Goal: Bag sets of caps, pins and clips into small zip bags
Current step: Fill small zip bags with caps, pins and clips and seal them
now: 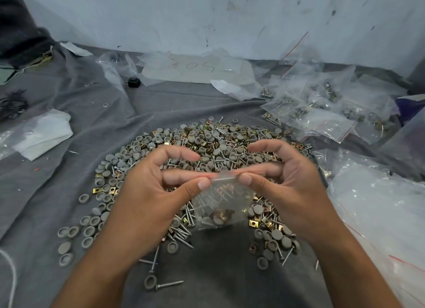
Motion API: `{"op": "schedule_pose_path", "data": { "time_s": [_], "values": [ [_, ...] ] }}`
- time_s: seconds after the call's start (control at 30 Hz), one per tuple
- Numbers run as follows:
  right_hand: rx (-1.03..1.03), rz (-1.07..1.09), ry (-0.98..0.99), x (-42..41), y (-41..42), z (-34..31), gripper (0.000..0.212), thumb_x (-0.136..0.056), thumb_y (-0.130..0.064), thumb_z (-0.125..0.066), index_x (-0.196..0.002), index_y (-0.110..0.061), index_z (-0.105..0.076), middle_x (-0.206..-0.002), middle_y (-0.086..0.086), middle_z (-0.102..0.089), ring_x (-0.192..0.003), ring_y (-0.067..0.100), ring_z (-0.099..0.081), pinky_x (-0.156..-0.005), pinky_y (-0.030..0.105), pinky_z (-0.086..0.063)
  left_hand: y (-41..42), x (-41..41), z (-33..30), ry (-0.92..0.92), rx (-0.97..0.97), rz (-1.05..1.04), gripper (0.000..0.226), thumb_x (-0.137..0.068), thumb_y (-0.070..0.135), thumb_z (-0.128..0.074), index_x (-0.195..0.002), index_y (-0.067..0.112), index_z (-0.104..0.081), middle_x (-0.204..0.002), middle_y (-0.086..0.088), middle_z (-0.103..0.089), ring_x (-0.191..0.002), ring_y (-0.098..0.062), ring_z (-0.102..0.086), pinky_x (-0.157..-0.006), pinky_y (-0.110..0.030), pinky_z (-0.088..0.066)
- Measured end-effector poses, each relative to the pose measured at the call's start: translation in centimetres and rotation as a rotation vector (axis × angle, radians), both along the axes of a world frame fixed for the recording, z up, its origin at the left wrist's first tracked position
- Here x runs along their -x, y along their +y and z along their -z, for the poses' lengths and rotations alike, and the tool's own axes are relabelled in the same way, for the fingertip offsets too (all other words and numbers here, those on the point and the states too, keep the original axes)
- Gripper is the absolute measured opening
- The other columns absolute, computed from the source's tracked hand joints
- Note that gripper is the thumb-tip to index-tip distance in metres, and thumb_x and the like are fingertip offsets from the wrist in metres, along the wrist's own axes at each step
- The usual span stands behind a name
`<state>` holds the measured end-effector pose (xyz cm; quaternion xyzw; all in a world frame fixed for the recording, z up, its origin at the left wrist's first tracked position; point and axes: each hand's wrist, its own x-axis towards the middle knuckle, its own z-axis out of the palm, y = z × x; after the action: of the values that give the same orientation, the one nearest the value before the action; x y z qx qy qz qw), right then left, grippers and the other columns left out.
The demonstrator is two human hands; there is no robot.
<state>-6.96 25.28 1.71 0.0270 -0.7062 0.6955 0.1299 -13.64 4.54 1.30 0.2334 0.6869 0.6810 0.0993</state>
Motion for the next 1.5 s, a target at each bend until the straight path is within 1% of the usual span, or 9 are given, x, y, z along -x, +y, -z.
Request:
{"op": "schedule_pose_path", "data": {
  "time_s": [0.1,0.27,0.47,0.9,1.03,1.13,1.23,1.37,1.5],
  "values": [
    [0.017,-0.008,0.005,-0.1,0.2,-0.1,0.032,-0.079,-0.027,-0.081,-0.105,-0.039,-0.066,-0.090,0.006,-0.079,-0.078,0.021,-0.075,-0.061,0.022,-0.057,0.0,0.1,0.0,-0.039,-0.035,0.020,0.025,-0.077,0.025,-0.078,-0.097,0.034,-0.067,-0.088,-0.008,-0.078,-0.081,-0.032,-0.076,-0.070,-0.035,-0.060],
    [-0.084,0.017,-0.028,-0.5,0.5,-0.2,0.029,-0.081,-0.025,-0.079,-0.104,-0.037,-0.067,-0.092,0.003,-0.079,-0.077,0.014,-0.074,-0.059,0.015,-0.052,0.4,0.0,0.4,-0.100,-0.036,0.062,0.028,-0.078,0.018,-0.074,-0.100,0.034,-0.067,-0.088,-0.010,-0.078,-0.082,-0.022,-0.076,-0.065,-0.017,-0.055],
    [-0.501,0.069,-0.029,-0.6,0.6,-1.8,0.028,-0.081,-0.032,-0.080,-0.106,-0.037,-0.069,-0.089,-0.019,-0.076,-0.081,0.001,-0.071,-0.066,0.010,-0.051,0.7,0.0,0.0,-0.117,0.000,0.052,0.043,-0.076,0.024,-0.073,-0.116,0.022,-0.060,-0.107,0.002,-0.077,-0.099,-0.015,-0.073,-0.075,-0.016,-0.056],
    [0.262,0.766,-0.391,8.0,17.3,-5.2,0.006,-0.097,-0.014,-0.061,-0.091,-0.016,-0.061,-0.096,-0.001,-0.063,-0.076,0.009,-0.064,-0.061,0.021,-0.051,0.2,-0.3,-0.1,-0.081,0.159,-0.143,0.051,-0.069,0.063,-0.059,-0.116,0.042,-0.055,-0.112,0.025,-0.070,-0.098,-0.007,-0.070,-0.081,-0.030,-0.052],
    [-0.076,0.709,-0.607,2.3,18.1,-1.9,0.023,-0.100,-0.011,-0.060,-0.122,-0.004,-0.062,-0.112,0.012,-0.064,-0.084,0.019,-0.060,-0.067,0.029,-0.043,0.5,-0.1,0.0,-0.078,0.151,-0.146,0.056,-0.067,0.061,-0.059,-0.116,0.037,-0.056,-0.109,0.023,-0.072,-0.097,-0.004,-0.070,-0.079,-0.029,-0.053],
    [-0.508,0.700,-0.586,-4.0,16.5,-0.3,0.012,-0.093,-0.014,-0.072,-0.103,-0.018,-0.067,-0.111,0.009,-0.071,-0.086,0.021,-0.064,-0.067,0.035,-0.046,0.7,-0.2,-0.1,-0.079,0.155,-0.143,0.058,-0.064,0.061,-0.059,-0.116,0.036,-0.056,-0.106,0.023,-0.073,-0.095,-0.001,-0.069,-0.082,-0.028,-0.052],
    [-1.004,0.699,-0.741,-9.5,15.7,3.1,0.039,-0.084,-0.036,-0.079,-0.119,-0.024,-0.066,-0.121,0.001,-0.066,-0.112,0.030,-0.061,-0.093,0.043,-0.048,0.8,-0.2,-0.1,-0.082,0.157,-0.137,0.058,-0.064,0.060,-0.060,-0.117,0.036,-0.056,-0.105,0.022,-0.073,-0.097,0.000,-0.069,-0.084,-0.029,-0.050],
    [-1.028,0.703,-0.921,-12.6,15.2,6.1,0.052,-0.088,-0.037,-0.073,-0.134,-0.016,-0.061,-0.139,0.015,-0.058,-0.128,0.037,-0.049,-0.109,0.048,-0.034,0.9,-0.4,0.0,-0.099,0.155,-0.145,0.058,-0.063,0.058,-0.060,-0.116,0.034,-0.056,-0.103,0.019,-0.074,-0.096,-0.002,-0.070,-0.086,-0.032,-0.049],
    [-0.967,0.778,-0.753,-13.0,14.9,5.9,0.016,-0.093,-0.024,-0.068,-0.094,-0.040,-0.067,-0.114,0.003,-0.070,-0.107,0.031,-0.060,-0.095,0.046,-0.045,1.2,-0.6,0.0,-0.117,0.168,-0.137,0.054,-0.068,0.049,-0.061,-0.119,0.032,-0.056,-0.103,0.019,-0.074,-0.096,0.000,-0.069,-0.088,-0.031,-0.049]
  ]
}}
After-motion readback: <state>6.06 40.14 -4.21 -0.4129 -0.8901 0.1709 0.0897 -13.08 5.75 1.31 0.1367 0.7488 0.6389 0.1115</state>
